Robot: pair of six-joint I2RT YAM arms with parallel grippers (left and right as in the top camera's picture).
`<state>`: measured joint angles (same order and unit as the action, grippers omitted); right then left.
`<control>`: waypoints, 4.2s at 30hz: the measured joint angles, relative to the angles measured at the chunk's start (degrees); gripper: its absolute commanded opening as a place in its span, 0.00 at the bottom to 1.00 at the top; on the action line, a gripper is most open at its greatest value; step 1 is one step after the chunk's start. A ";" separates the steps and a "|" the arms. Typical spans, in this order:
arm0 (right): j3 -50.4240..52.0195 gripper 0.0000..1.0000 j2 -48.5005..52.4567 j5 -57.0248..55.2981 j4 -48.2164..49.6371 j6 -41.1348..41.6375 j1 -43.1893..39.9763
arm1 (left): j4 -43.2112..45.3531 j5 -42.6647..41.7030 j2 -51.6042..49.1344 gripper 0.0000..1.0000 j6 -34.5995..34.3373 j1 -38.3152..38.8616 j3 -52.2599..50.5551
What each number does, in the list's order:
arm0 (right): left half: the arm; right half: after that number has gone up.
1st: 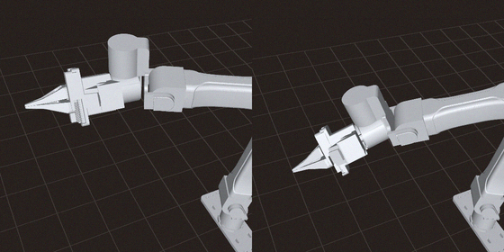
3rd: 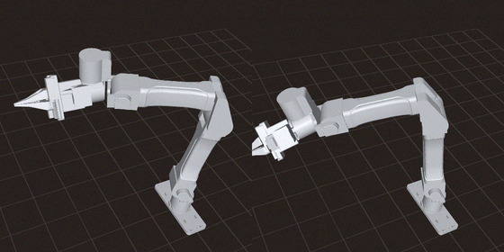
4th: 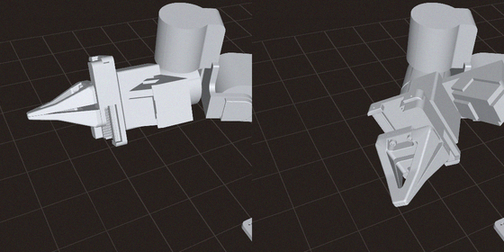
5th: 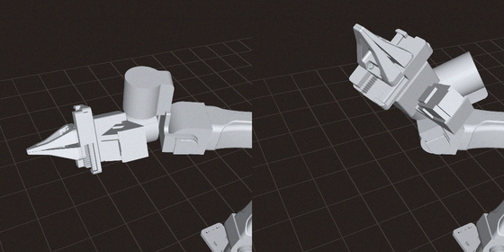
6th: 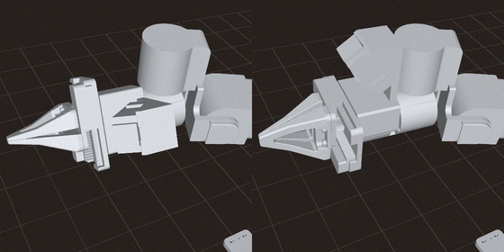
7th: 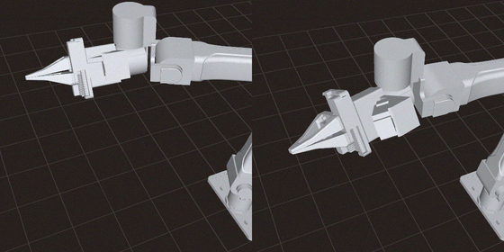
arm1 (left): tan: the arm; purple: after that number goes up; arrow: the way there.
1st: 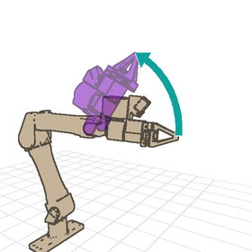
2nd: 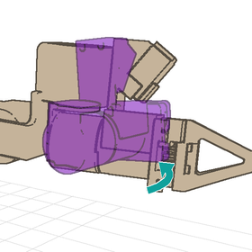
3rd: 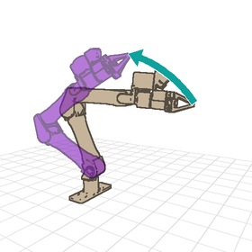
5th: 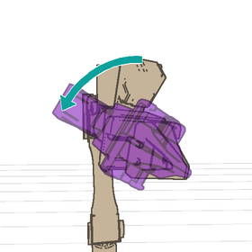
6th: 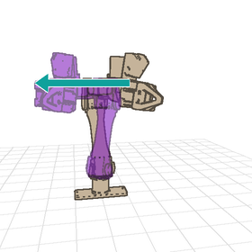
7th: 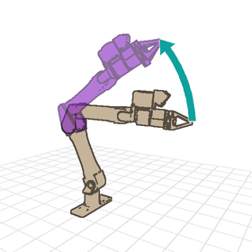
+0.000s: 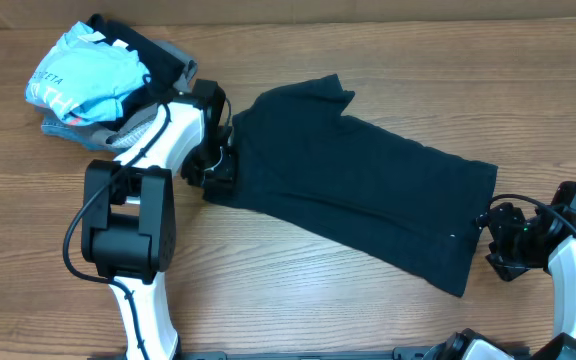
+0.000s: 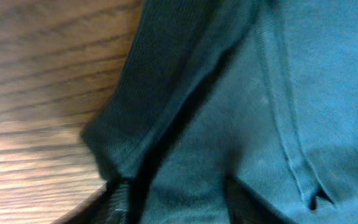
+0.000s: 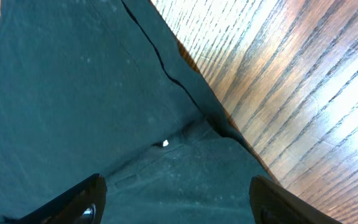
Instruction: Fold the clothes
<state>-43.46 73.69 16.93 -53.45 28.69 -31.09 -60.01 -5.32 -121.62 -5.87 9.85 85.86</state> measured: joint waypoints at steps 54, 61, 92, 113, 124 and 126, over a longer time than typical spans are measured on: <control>0.00 0.73 0.52 8.59 12.44 -6.08 6.38 | 40.79 -3.87 -6.82 0.57 10.60 9.42 8.07; 0.00 0.73 0.52 6.56 10.34 -6.19 6.38 | 45.68 -3.45 -10.14 0.53 10.40 9.42 8.70; -0.04 0.65 16.79 4.63 44.57 -3.13 6.40 | 24.83 -3.04 2.23 0.04 6.82 7.74 14.58; -0.59 0.53 28.20 -4.20 58.12 -3.26 13.97 | 4.37 -3.04 2.71 0.04 6.23 7.74 14.69; -1.33 0.04 28.79 -9.53 54.47 -3.06 16.74 | 2.97 -2.14 5.62 0.04 6.23 7.74 14.69; -2.54 0.04 28.61 -9.70 51.65 -2.99 16.61 | 2.03 -0.94 7.80 0.04 6.23 7.74 14.69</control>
<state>-46.00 102.30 7.22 -1.80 25.69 -14.48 -57.98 -6.26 -113.82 0.36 17.58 100.55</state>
